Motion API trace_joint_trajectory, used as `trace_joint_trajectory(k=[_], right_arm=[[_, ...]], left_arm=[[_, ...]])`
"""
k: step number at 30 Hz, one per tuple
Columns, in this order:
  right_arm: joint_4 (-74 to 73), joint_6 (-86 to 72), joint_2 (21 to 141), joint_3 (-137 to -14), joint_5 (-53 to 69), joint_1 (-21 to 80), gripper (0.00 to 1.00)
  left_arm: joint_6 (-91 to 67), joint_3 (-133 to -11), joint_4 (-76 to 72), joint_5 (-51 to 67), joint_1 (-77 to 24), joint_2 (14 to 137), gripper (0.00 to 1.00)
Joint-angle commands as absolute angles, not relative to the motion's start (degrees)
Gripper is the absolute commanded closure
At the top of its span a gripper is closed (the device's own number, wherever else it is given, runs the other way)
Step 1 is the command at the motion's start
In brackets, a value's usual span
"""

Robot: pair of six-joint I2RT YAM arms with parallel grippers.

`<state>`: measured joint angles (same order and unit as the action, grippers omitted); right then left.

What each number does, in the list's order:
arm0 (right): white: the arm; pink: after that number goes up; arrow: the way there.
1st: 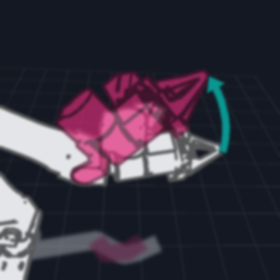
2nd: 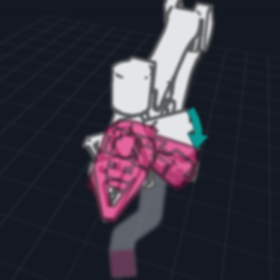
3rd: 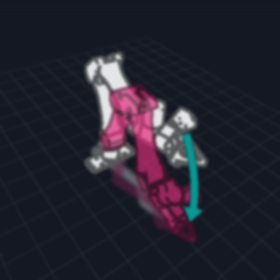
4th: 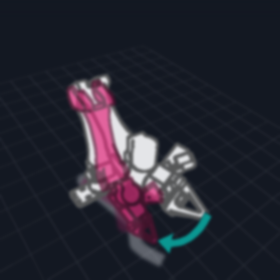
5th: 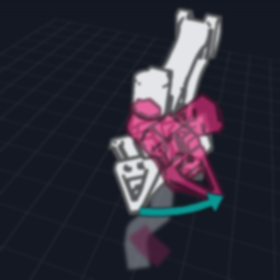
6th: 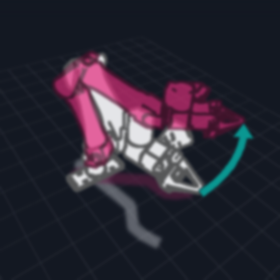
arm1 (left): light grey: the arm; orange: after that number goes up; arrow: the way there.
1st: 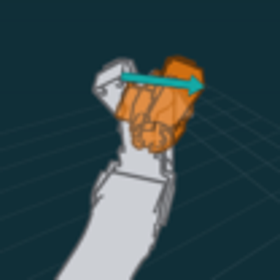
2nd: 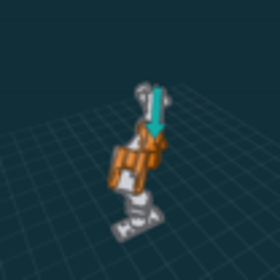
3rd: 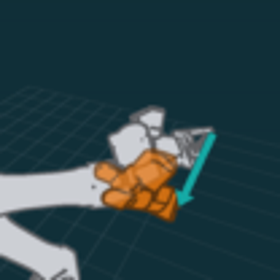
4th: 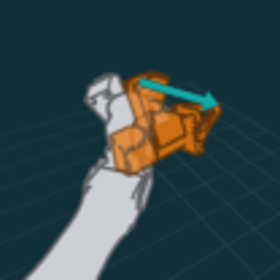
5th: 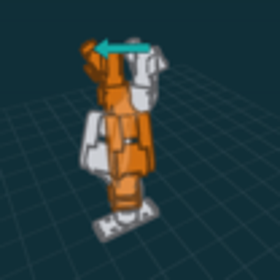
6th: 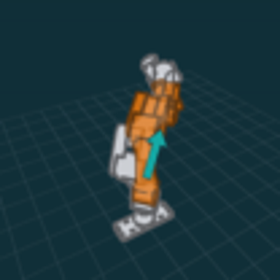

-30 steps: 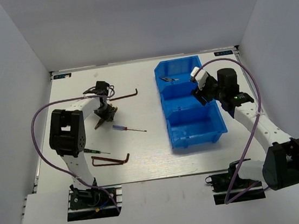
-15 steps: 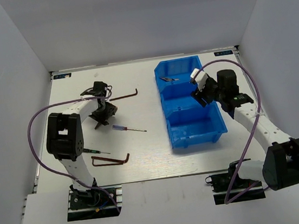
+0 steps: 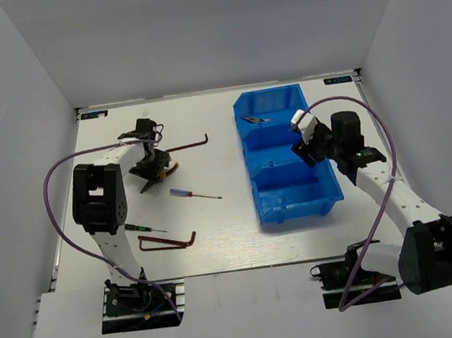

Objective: Sort the tools into containers

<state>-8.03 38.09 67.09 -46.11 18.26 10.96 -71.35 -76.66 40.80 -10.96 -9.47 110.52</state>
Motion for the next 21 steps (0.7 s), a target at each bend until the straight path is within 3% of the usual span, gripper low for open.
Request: trace_joint_trajectory(k=[1, 7, 16, 21], right_arm=[[-7.29, 38.5, 65.92, -46.32, 19.42, 10.28, 0.32], [-6.59, 38.06, 66.45, -47.2, 19.77, 9.41, 0.32], [-6.59, 35.77, 66.71, -48.16, 20.74, 8.88, 0.32], [-8.52, 35.07, 65.66, -47.29, 21.97, 8.88, 0.32]], left_arm=[[-72.42, -79.1, 45.25, -12.3, -9.23, 111.88, 0.35], [-70.31, -81.12, 52.29, -14.5, -9.23, 114.87, 0.39], [-67.51, -77.96, 53.61, -17.75, -9.23, 114.25, 0.96], [-57.25, -80.31, 47.74, -17.06, -10.98, 112.07, 1.0]])
